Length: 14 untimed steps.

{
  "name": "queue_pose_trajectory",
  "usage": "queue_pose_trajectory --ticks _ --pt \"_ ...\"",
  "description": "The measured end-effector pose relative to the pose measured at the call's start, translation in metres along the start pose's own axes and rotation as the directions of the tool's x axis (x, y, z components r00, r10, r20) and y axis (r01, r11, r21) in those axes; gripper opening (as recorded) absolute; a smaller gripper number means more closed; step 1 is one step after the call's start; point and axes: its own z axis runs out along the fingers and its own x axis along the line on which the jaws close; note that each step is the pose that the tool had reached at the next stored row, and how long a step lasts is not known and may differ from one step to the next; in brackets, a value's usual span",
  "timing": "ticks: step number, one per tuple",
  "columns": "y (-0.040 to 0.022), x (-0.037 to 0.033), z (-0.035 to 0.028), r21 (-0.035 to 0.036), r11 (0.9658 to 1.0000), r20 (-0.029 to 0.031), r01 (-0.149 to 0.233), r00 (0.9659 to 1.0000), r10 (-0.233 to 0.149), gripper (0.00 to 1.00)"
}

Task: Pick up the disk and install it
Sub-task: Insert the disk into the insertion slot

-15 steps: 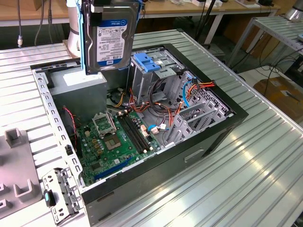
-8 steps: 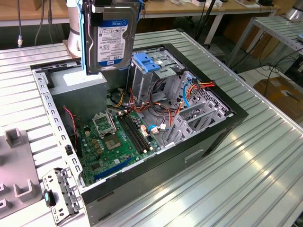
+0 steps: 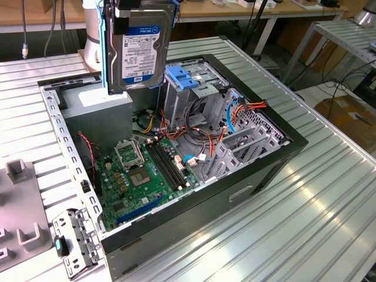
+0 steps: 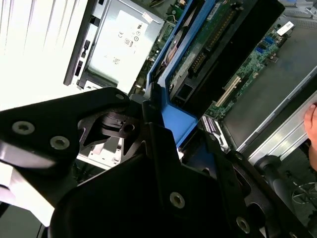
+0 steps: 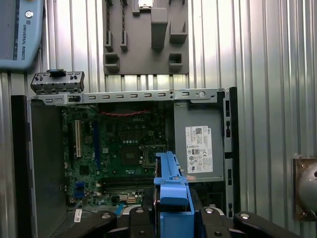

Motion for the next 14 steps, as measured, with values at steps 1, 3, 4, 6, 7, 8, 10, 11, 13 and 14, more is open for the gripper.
queue_pose_trajectory --ticks 1,3,4,6,7,8,10,11,13,14 --pt "0.0 0.0007 0.0 0.0 1.0 0.0 0.0 1.0 0.0 0.37" --pt "-0.0001 0.0026 0.0 0.0 1.0 0.0 0.0 1.0 0.0 0.37" --pt "-0.0002 0.0034 0.0 0.0 1.0 0.0 0.0 1.0 0.0 0.37" --pt "-0.0002 0.0051 0.0 0.0 1.0 0.0 0.0 1.0 0.0 0.37" --pt "-0.0003 0.0062 0.0 0.0 1.0 0.0 0.0 1.0 0.0 0.37" --pt "-0.0003 0.0069 0.0 0.0 1.0 0.0 0.0 1.0 0.0 0.37" --pt "-0.0004 0.0087 0.0 0.0 1.0 0.0 0.0 1.0 0.0 0.37" --pt "-0.0004 0.0097 0.0 0.0 1.0 0.0 0.0 1.0 0.0 0.37" --pt "-0.0006 0.0123 0.0 0.0 1.0 0.0001 0.0 1.0 0.0 0.37" --pt "-0.0006 0.0136 0.0 0.0 1.0 0.0001 0.0 1.0 0.0 0.37"
